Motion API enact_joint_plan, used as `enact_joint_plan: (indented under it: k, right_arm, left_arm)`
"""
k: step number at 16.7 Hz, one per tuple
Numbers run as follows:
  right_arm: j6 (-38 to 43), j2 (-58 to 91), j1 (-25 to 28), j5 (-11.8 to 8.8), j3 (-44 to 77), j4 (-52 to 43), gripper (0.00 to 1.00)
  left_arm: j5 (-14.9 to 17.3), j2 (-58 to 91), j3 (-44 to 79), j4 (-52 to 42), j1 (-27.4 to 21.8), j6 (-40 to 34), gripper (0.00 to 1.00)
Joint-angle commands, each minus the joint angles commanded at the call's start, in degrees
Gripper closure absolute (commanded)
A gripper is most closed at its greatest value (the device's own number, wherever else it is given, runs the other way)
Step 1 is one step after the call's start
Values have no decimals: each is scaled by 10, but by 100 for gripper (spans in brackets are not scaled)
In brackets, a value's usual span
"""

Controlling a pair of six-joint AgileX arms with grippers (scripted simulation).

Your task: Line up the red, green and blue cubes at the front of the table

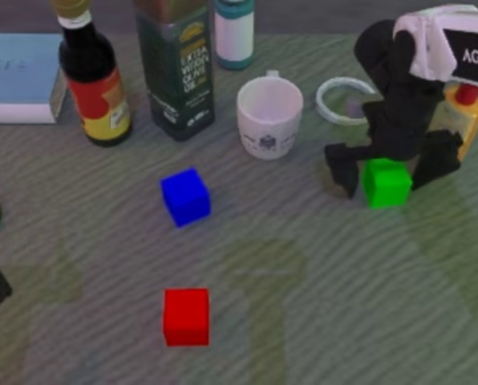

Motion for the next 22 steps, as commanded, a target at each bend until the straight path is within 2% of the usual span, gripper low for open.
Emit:
enact_joint_plan:
  k: [10,22]
  right_arm:
    - [0,0,0,0,0,0,98]
    - [0,-8,0,1,22,-24,100]
  left_arm:
    - [0,0,0,0,0,0,0]
    - [0,0,0,0,0,0,0]
